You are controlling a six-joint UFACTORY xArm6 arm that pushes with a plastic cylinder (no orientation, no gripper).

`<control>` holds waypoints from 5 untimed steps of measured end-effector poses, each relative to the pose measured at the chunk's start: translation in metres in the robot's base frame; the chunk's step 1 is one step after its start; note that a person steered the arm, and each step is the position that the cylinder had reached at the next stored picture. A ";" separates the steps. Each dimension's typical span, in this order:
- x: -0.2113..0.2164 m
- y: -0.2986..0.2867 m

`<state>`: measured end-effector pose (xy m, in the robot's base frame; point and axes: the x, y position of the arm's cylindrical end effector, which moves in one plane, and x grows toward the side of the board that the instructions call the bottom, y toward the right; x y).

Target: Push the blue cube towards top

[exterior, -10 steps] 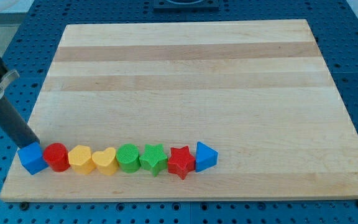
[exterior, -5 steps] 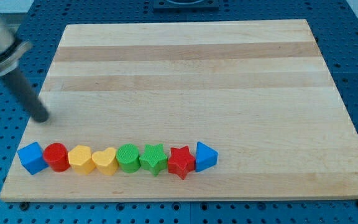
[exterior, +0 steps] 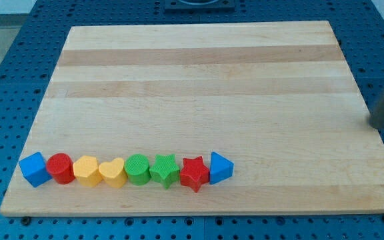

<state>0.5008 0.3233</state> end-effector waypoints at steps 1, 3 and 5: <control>0.072 0.020; 0.117 -0.028; 0.118 -0.115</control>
<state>0.6184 0.2083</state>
